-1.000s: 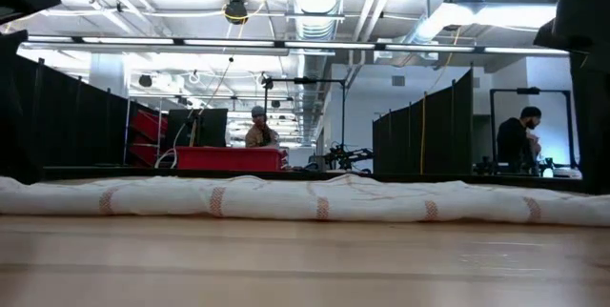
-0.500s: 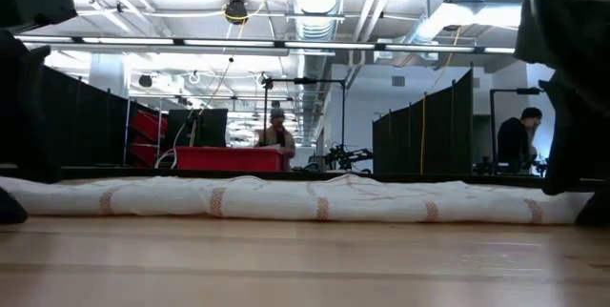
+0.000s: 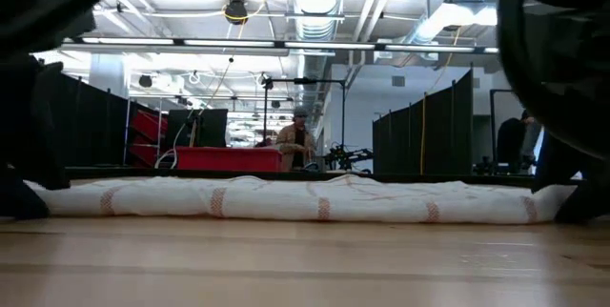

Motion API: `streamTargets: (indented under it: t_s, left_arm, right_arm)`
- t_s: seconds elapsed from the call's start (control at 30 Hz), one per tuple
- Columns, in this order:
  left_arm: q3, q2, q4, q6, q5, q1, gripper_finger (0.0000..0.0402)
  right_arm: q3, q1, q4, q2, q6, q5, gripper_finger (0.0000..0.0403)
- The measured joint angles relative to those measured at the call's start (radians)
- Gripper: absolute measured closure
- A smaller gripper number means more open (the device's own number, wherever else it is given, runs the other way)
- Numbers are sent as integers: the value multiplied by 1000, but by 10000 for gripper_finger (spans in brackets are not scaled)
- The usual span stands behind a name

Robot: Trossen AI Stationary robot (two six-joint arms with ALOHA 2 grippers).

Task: Roll towel
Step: Fold the white towel

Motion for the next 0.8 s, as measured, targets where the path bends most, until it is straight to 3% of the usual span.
streamTargets:
  t_s: [0.07,0.2,0.6,0.8]
  left_arm:
    - [0,0,-1,2,8,2,385]
    - [0,0,-12,-24,4,1,400]
    - [27,3,-33,-167,8,-70,401]
    - [75,12,-74,-246,24,-104,402]
  right_arm:
    - [-10,0,17,0,0,1,333]
    - [-29,4,38,0,4,-3,393]
    - [7,75,7,5,115,-27,402]
    - [82,108,-5,7,157,-105,402]
